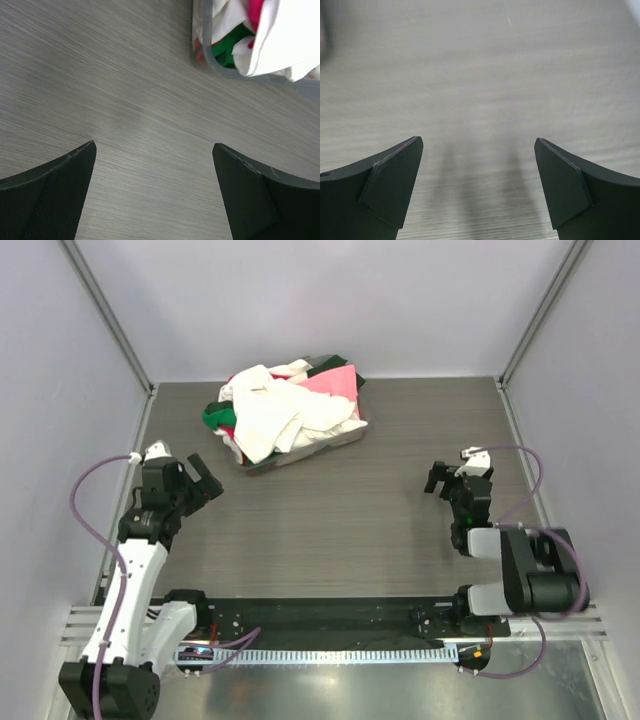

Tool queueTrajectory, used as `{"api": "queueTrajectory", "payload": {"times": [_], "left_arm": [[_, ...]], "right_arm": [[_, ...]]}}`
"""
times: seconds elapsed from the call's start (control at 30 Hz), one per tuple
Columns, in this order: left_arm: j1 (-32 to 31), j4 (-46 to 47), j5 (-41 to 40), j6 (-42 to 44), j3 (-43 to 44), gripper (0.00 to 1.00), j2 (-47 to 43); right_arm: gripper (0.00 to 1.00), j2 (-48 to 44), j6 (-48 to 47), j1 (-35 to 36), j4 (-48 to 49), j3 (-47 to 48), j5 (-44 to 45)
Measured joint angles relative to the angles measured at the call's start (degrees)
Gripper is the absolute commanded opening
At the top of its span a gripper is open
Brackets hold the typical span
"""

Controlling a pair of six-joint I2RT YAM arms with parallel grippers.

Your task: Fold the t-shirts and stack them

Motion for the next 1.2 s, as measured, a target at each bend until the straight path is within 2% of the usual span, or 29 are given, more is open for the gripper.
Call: {"api": "queueTrajectory", "payload": {"times": [0.1,0.17,0.23,0.3,0.33,0.37,0.4,0.47,0.6,0.67,0.7,0.83,1.07,1.17,1.2], "left_arm": [[0.00,-0.22,-0.20,-1.07,0.07,1.00,-2.91],[0.00,-0.09,0.68,-1.40,0.04,1.00,-3.19],[0.00,0.31,2.40,-2.34,-0.17,1.00,-2.64],[0.00,0.66,4.26,-3.28,-0.87,1.00,-1.09],[0.02,0.90,4.92,-3.91,-1.36,1.00,-0.24],[0.07,1.01,5.40,-4.35,-1.86,1.00,0.72],[0.17,1.03,5.64,-4.76,-2.36,1.00,1.90],[0.46,0.76,5.60,-5.66,-2.56,1.00,4.07],[0.92,1.16,4.81,-6.43,-1.29,1.00,8.92],[1.11,1.40,4.74,-6.84,1.07,1.00,12.76],[1.14,1.75,4.74,-6.99,2.29,0.98,14.73],[1.16,5.05,4.92,-7.41,7.87,0.95,23.61],[1.18,11.06,6.45,-8.83,15.47,0.85,39.60],[1.09,12.24,6.49,-9.29,20.41,0.78,47.06],[1.01,12.50,6.49,-9.57,22.03,0.70,49.22]], "right_arm": [[1.00,-14.21,1.40,1.53,-12.63,4.04,-0.70],[1.00,-23.54,4.72,2.16,-22.71,10.01,-1.95],[1.00,-30.75,10.56,2.38,-32.30,18.18,-1.90],[1.00,-35.80,20.22,2.47,-46.05,28.24,2.10],[0.90,-36.94,23.85,2.43,-51.15,31.91,3.82],[0.84,-38.01,26.71,2.32,-56.83,35.50,4.52],[0.84,-39.04,28.50,2.08,-60.85,37.66,4.33],[0.87,-40.13,31.71,2.01,-69.77,40.83,2.56],[0.87,-38.25,33.83,2.01,-87.58,42.25,-1.16],[1.00,-37.27,33.88,2.01,-95.10,41.86,-3.21],[1.00,-37.22,33.79,2.01,-98.38,41.38,-4.52],[1.00,-41.03,32.85,2.01,-105.68,40.68,-8.85],[1.00,-45.00,29.92,2.01,-107.65,38.73,-15.56],[1.00,-43.54,28.30,2.01,-107.69,37.73,-17.44],[1.00,-42.75,27.63,2.01,-107.60,37.73,-18.23]]}}
